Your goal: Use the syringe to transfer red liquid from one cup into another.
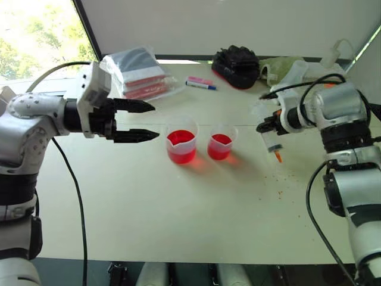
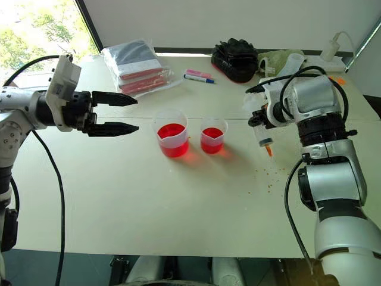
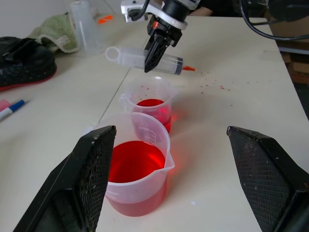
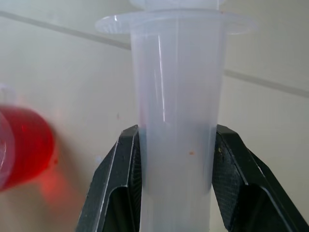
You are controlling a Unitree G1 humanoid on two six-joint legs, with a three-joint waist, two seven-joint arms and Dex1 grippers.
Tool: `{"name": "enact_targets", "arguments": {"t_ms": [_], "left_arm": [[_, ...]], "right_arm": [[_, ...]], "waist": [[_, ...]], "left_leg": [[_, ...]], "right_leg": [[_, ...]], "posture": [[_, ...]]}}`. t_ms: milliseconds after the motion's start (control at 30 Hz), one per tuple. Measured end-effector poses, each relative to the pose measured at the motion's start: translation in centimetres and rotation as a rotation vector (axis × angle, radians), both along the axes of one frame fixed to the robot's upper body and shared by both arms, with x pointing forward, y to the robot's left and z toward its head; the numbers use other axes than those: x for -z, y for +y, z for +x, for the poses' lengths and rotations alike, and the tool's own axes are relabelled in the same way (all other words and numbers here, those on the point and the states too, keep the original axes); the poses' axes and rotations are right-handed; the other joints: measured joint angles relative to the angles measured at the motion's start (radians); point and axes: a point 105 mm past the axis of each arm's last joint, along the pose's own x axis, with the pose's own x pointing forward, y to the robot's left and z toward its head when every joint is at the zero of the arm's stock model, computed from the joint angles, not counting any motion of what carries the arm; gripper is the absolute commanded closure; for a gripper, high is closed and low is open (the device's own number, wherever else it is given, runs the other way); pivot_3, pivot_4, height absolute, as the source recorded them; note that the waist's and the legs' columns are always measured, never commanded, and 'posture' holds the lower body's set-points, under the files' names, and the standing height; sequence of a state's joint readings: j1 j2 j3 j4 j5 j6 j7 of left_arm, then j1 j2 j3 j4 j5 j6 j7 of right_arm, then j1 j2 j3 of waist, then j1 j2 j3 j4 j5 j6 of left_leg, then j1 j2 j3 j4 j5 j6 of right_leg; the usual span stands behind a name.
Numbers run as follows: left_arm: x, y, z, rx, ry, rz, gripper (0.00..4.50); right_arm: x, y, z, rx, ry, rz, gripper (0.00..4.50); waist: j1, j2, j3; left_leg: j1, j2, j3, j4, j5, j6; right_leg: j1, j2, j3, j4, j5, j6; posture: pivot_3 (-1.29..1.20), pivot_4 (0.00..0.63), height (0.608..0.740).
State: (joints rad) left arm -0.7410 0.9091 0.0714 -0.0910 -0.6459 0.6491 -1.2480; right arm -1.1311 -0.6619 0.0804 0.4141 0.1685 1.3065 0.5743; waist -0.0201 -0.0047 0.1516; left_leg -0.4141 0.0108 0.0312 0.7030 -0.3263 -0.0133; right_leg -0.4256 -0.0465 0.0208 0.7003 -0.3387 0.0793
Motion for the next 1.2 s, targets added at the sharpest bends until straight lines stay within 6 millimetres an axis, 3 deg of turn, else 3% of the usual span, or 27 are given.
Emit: {"name": "enact_targets", "arguments": {"t_ms": [233, 333, 433, 667, 800, 1033, 1200], "left_arm": [[-0.1, 0.4, 0.9, -0.028, 0.014, -0.039, 0.64], [-0.7, 0.6, 1.3, -0.035, 0.004, -0.054, 0.64], [-0.9, 0.6, 1.6, -0.036, -0.003, -0.062, 0.64], [-1.4, 0.7, 2.0, -0.037, -0.003, -0.075, 0.64], [-1.5, 0.9, 2.1, -0.063, 0.002, -0.087, 0.64], [-2.8, 1.6, 1.6, -0.103, -0.020, -0.114, 0.64], [-3.3, 1.8, 1.9, -0.138, -0.026, -0.139, 0.64]], "right_arm": [[-7.2, 2.0, 1.5, 0.056, -0.551, 0.015, 3.12], [-10.1, 4.1, 0.8, 0.012, -0.736, 0.077, 3.12], [-11.7, 7.7, -0.8, -0.106, -0.915, 0.164, 3.12], [-11.3, 15.4, -3.1, -0.355, -0.946, 0.433, 3.12], [-10.6, 18.5, -4.5, -0.500, -0.947, 0.492, 3.12], [-7.3, 21.8, -5.9, -0.674, -0.828, 0.533, 3.12], [-5.6, 22.7, -6.2, -0.700, -0.755, 0.538, 3.12]], "waist": [[-0.011, 0.000, 0.000], [-0.021, 0.000, 0.000], [-0.030, 0.000, 0.000], [-0.054, 0.000, 0.000], [-0.053, 0.000, 0.000], [-0.053, 0.000, 0.000], [-0.052, 0.000, 0.000]], "left_leg": [[-0.001, 0.000, 0.000, 0.000, 0.001, -0.001], [-0.001, 0.000, 0.000, 0.000, 0.001, -0.001], [-0.001, 0.000, -0.001, 0.000, 0.001, -0.002], [-0.001, 0.000, -0.002, 0.000, 0.002, -0.003], [-0.001, 0.000, -0.003, 0.000, 0.002, -0.003], [-0.001, 0.000, -0.003, 0.001, 0.002, -0.003], [-0.001, 0.000, -0.003, 0.001, 0.002, -0.003]], "right_leg": [[-0.002, 0.000, 0.000, 0.002, 0.000, 0.000], [-0.002, 0.000, 0.000, 0.002, 0.000, 0.000], [-0.002, 0.001, -0.001, 0.002, 0.000, 0.000], [-0.002, 0.001, -0.002, 0.003, 0.000, 0.000], [-0.002, 0.001, -0.003, 0.003, 0.000, 0.000], [-0.002, 0.001, -0.003, 0.004, 0.000, 0.000], [-0.002, 0.001, -0.003, 0.004, 0.000, 0.000]], "posture": [[0.00, 0.150, 0.711], [0.00, 0.150, 0.711], [0.00, 0.150, 0.711], [0.00, 0.150, 0.711], [0.00, 0.150, 0.711], [0.00, 0.150, 0.711], [0.00, 0.150, 0.711]]}}
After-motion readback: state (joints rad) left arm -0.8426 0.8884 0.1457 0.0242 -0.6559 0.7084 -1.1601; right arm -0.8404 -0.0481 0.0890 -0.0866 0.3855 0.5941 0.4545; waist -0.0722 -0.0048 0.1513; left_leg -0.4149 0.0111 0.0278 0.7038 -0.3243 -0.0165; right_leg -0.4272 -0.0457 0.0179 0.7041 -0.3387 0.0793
